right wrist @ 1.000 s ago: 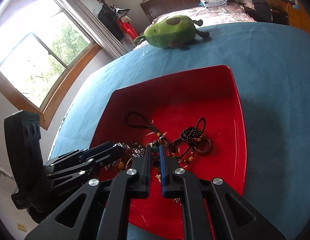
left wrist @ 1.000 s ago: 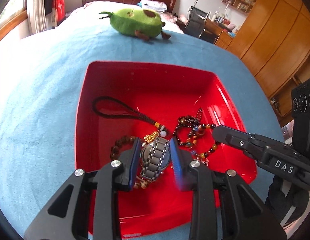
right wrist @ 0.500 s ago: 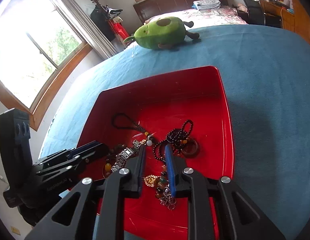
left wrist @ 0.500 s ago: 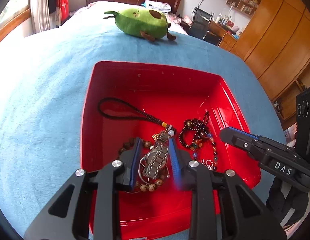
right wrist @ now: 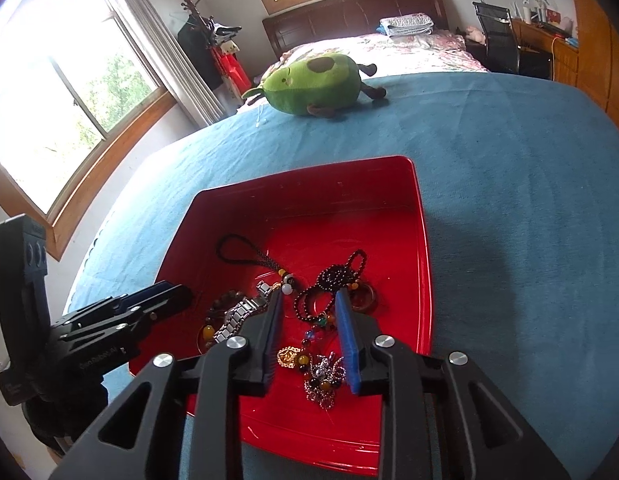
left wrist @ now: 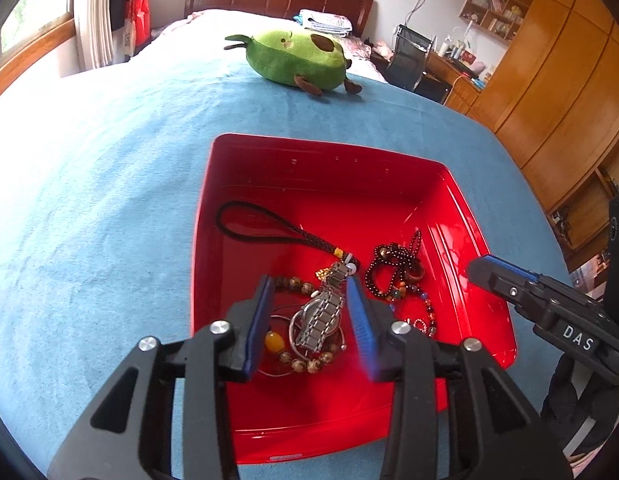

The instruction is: Organize jewelry

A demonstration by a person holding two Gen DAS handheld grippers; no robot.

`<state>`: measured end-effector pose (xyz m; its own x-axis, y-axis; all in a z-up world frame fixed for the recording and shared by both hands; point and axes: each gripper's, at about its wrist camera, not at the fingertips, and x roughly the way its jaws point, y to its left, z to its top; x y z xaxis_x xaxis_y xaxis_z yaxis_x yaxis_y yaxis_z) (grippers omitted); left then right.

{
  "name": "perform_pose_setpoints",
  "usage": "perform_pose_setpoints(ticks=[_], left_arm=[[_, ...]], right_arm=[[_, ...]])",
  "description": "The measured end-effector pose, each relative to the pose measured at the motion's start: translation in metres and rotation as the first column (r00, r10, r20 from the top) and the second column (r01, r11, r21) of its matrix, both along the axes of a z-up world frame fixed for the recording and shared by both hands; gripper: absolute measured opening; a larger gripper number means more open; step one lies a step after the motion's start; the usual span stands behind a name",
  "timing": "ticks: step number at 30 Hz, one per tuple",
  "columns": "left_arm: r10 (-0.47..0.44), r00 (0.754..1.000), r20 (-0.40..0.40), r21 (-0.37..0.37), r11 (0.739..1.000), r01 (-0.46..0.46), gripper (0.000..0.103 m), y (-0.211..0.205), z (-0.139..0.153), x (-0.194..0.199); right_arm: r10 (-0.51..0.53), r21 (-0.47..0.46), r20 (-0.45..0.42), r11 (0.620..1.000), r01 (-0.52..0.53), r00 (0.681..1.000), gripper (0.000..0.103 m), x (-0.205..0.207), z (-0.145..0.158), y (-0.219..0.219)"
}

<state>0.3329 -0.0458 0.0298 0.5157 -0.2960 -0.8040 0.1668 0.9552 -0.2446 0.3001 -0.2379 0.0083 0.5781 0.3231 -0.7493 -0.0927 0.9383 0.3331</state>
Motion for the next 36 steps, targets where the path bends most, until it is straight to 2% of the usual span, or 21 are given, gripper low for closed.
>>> perform_pose_setpoints(ticks=[4,7,8,13,16,18,22,28,36], left_arm=[[0.013,1.000,0.013,-0.005,1.000,-0.013,0.053,0.006,0.008,-0.007],[0.026,0.999,0.036,-0.007,1.000,-0.026,0.064,0.011,0.015,-0.015],[0.029,0.999,0.040,-0.008,1.000,-0.029,0.068,0.013,0.016,-0.017],[0.053,0.996,0.070,-0.003,0.999,-0.053,0.080,0.021,0.027,-0.031],[0.068,0.994,0.084,-0.004,0.998,-0.067,0.088,0.026,0.032,-0.037],[0.087,0.991,0.101,0.006,0.996,-0.088,0.090,0.029,0.034,-0.042],[0.073,0.992,0.103,0.076,0.994,-0.081,0.094,0.028,0.032,-0.048],[0.087,0.992,0.097,0.149,0.984,-0.101,0.095,0.025,0.022,-0.060],[0.085,0.989,0.124,0.198,0.974,-0.109,0.095,0.020,0.020,-0.074]], right_arm=[[-0.001,-0.028,0.016,1.000,0.001,1.000,0.045,-0.007,0.008,0.002],[0.001,-0.053,0.041,0.999,0.001,0.999,0.064,-0.014,0.016,0.004],[0.003,-0.064,0.052,0.998,0.000,0.999,0.068,-0.017,0.019,0.005],[0.017,-0.089,0.078,0.996,-0.010,0.997,0.080,-0.027,0.030,0.009],[0.026,-0.108,0.087,0.994,-0.016,0.996,0.098,-0.032,0.034,0.013],[0.023,-0.115,0.085,0.993,-0.013,0.996,0.099,-0.035,0.035,0.014],[0.004,-0.131,0.032,0.991,0.000,0.999,0.099,-0.035,0.029,0.015],[-0.035,-0.183,0.022,0.982,0.039,0.999,0.099,-0.042,0.020,0.015],[-0.045,-0.204,-0.002,0.978,0.044,0.999,0.099,-0.054,0.012,0.015]])
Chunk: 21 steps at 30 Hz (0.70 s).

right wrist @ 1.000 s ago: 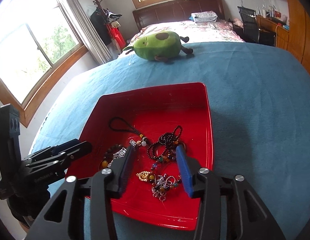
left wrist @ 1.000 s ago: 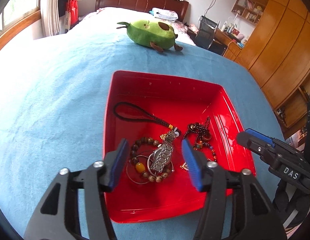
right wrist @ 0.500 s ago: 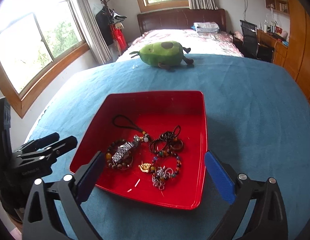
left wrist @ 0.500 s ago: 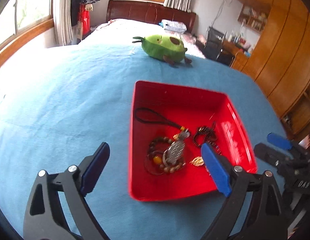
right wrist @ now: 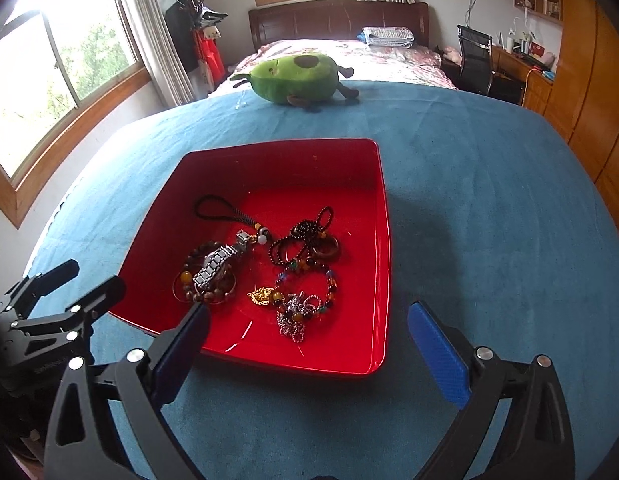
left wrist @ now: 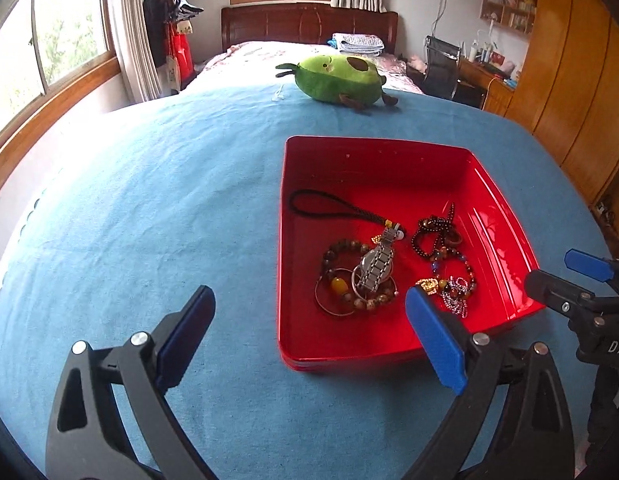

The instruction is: Organize jewelry

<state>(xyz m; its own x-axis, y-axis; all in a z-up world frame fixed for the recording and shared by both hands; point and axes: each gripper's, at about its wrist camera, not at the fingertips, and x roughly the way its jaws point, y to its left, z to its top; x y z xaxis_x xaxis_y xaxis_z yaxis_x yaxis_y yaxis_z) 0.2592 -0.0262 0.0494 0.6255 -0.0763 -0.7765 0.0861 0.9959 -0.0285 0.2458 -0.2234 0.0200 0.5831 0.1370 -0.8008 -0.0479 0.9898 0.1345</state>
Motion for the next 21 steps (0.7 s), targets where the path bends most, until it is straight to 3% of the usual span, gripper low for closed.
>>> perform_pose_setpoints(ticks=[21], left_arm=[[0.005,1.000,-0.022,0.018,1.000,-0.005,0.095,-0.002,-0.006,0.000]], right_arm=[[-0.016,-0.012,-0.066,1.000,0.015,0.998,0.099,0.004,-0.014,0.000]])
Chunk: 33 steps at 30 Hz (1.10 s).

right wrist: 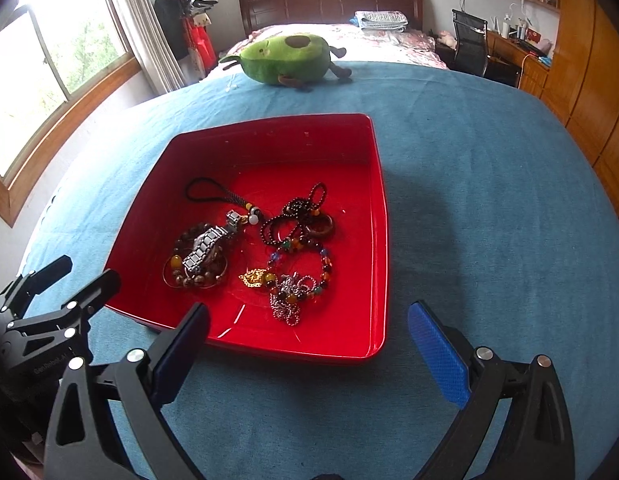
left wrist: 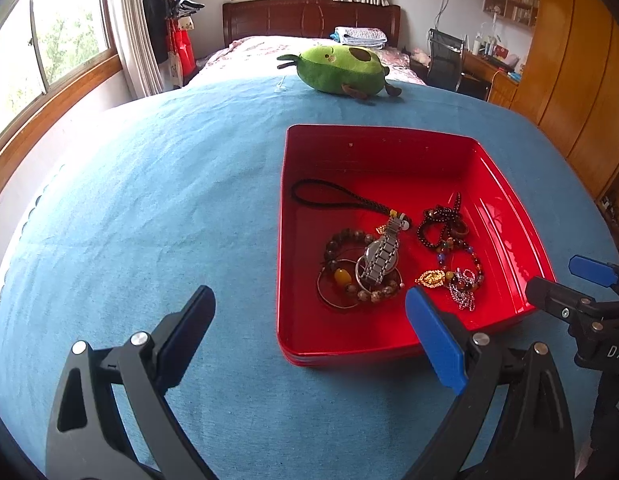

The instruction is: Organize jewelry

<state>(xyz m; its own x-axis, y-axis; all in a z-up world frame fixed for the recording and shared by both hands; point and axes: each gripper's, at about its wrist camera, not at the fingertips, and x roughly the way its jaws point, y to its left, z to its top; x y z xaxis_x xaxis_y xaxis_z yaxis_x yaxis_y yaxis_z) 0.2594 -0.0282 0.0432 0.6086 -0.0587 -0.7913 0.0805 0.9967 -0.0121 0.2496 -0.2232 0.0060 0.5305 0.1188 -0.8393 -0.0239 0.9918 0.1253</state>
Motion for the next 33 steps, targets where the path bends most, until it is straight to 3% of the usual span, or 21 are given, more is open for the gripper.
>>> perform_pose_setpoints(ticks=[33], left_arm=[[-0.004,1.000,-0.024,-0.020,1.000,0.003,0.095,0.0026,0.0022,0.0014]], right_arm=[[0.016,-0.001,-0.004,1.000,-0.016,1.000,0.099,0.0000,-0.0027,-0.0001]])
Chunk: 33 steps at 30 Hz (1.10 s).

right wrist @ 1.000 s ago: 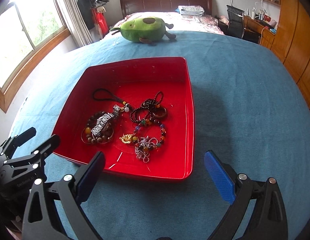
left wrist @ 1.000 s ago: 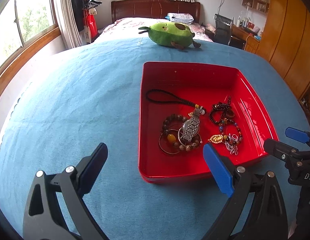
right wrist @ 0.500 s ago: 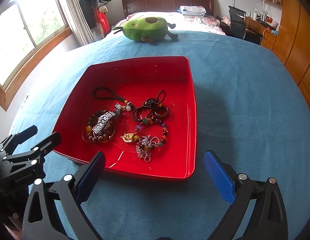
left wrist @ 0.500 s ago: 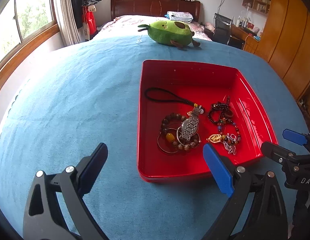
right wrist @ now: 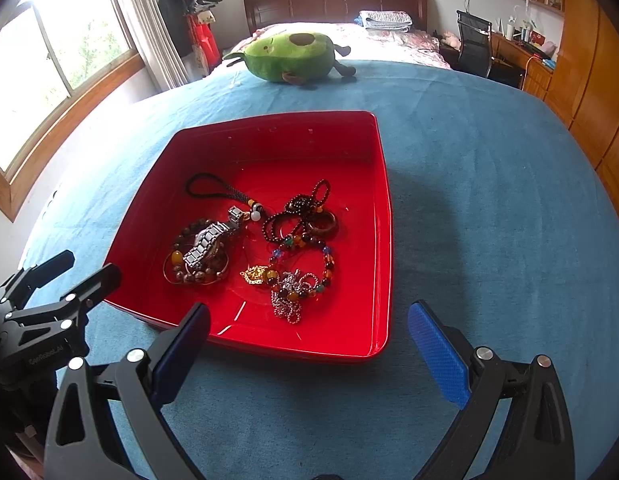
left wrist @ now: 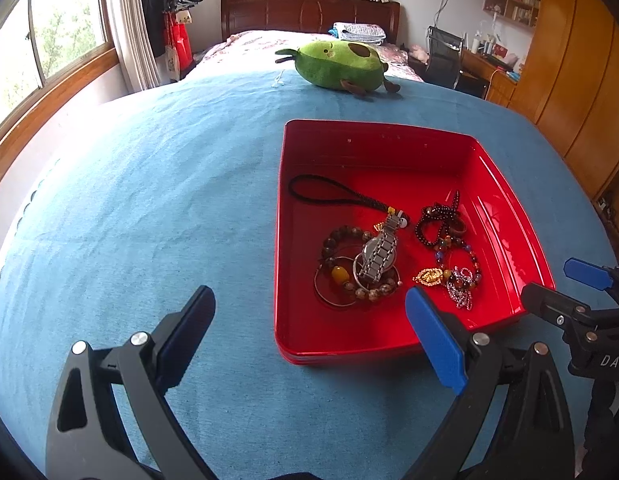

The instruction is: Organize jewelry

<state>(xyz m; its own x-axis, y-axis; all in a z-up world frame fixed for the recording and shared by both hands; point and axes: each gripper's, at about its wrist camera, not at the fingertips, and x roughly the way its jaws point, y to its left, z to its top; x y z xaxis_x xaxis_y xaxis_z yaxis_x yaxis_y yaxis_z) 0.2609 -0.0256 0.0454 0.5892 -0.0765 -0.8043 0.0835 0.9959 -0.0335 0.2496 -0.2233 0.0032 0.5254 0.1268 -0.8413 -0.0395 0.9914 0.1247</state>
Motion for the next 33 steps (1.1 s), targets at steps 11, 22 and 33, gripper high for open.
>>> perform_pose_setpoints(ticks=[11,22,33], left_arm=[[0.002,1.000,-0.002,0.001,1.000,-0.002,0.095,0.0003,-0.0010,0.0014],[0.000,1.000,-0.003,0.007,1.000,0.000,0.095,-0.0005,-0.0020,0.0028],[-0.003,1.000,-0.014,-0.001,1.000,0.003,0.095,-0.0004,-0.0039,0.0046]], right_arm=[[0.006,-0.004,-0.004,1.000,-0.006,1.000,0.099,0.0009,-0.0013,0.0009],[0.005,-0.004,-0.007,1.000,-0.005,1.000,0.099,0.0014,-0.0022,0.0012],[0.006,-0.006,-0.012,1.000,-0.006,1.000,0.099,0.0027,-0.0038,0.0021]])
